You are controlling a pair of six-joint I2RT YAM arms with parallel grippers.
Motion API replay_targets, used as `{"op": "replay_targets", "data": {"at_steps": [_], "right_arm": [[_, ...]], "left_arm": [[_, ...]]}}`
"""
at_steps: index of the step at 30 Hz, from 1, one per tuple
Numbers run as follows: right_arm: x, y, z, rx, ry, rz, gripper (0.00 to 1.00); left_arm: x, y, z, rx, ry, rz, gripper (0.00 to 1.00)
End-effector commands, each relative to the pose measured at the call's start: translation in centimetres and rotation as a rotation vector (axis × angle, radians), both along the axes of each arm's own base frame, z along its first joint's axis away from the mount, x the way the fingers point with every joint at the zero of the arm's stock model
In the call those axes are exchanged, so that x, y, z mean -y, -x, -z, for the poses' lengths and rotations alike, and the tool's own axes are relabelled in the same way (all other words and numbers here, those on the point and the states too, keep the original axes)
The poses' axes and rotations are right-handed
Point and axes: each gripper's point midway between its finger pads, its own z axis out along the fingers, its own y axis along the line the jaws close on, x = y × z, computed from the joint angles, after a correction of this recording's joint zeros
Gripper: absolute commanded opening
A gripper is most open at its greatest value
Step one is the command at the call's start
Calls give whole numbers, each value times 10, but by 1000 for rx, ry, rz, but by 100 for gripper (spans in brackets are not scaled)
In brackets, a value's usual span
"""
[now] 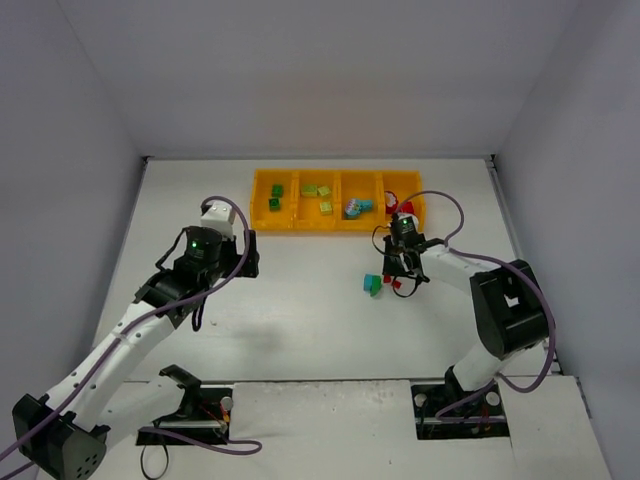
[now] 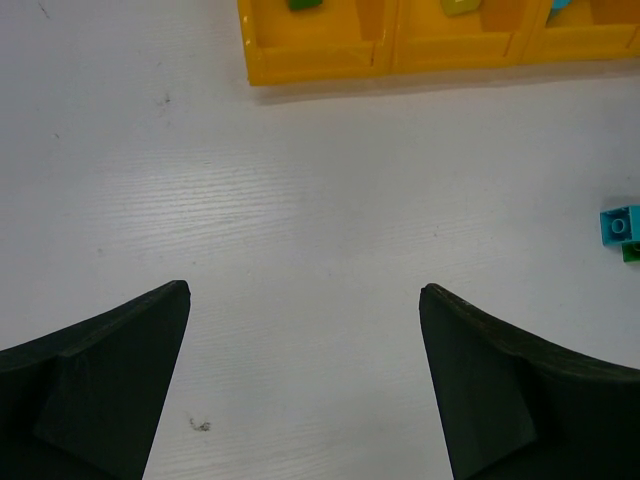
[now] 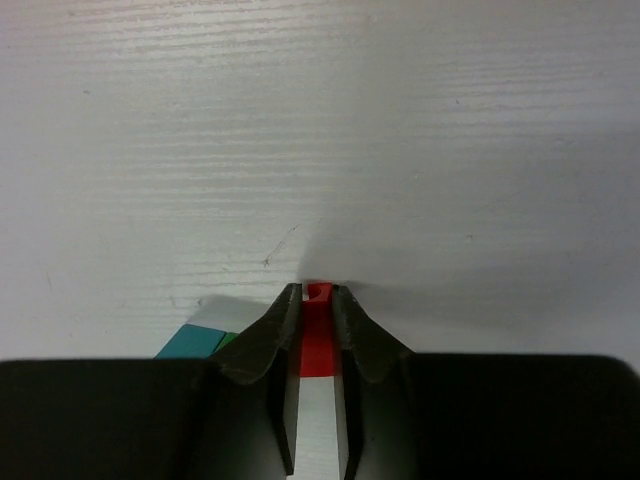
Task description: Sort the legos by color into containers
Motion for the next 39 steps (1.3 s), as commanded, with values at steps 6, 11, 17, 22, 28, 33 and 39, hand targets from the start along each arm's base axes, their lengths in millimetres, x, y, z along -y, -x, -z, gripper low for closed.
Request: {"op": "replay_targets", "data": {"at_steps": [6, 11, 17, 22, 28, 33, 39], "right_arm": [[-3, -29, -51, 174, -13, 25, 0], [11, -76, -116, 359, 19, 57, 0], [37, -145, -169, 491, 49, 126, 0], [54, -195, -166, 514, 72, 193, 12], [46, -221, -175, 542, 51, 173, 59], [49, -188, -164, 503, 50, 148, 57], [37, -115, -138, 408, -18, 127, 52]], "left_arm": [[6, -15, -22, 78, 49, 15, 94], [8, -16, -20, 72, 58, 26, 96], [9, -16, -21, 73, 66, 35, 96], [10, -15, -22, 77, 69, 39, 96], [10, -15, -21, 76, 71, 39, 96], [12, -15, -22, 75, 73, 47, 96], [14, -15, -23, 78, 84, 59, 96]]}}
